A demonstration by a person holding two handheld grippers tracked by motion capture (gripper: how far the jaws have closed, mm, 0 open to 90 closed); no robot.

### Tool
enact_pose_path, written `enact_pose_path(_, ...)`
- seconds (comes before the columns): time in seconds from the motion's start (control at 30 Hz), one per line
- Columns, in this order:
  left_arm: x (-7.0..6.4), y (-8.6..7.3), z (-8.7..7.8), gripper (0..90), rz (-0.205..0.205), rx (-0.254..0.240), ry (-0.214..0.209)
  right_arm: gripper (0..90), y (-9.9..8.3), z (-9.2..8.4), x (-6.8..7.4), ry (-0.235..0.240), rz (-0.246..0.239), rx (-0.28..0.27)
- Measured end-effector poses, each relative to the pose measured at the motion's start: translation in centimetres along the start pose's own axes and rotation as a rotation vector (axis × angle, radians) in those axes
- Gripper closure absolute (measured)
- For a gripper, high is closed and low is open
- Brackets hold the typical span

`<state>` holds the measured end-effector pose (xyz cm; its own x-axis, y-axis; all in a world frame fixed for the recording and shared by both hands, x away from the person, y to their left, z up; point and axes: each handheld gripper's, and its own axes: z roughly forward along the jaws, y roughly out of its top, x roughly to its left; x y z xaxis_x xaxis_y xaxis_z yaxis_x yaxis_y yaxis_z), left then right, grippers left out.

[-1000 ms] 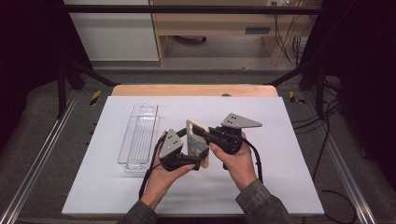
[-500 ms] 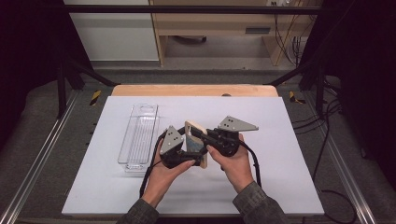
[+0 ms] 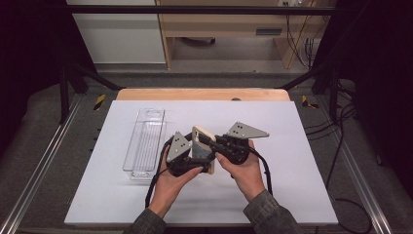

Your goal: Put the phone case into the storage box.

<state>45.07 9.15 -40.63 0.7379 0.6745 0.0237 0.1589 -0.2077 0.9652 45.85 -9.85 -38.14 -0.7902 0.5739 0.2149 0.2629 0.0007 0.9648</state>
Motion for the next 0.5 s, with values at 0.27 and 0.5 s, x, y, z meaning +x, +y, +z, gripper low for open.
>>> enact_pose_path(0.27,0.2,0.1,-0.1,10.2,0.019,-0.009,0.016,62.6,0.3,-0.4,0.0,-0.006,0.018,0.017)
enact_pose_path(0.5,0.5,0.0,0.1,10.4,0.039,0.004,0.037,46.0,1.3,-1.8,0.1,-0.068,-0.003,0.003)
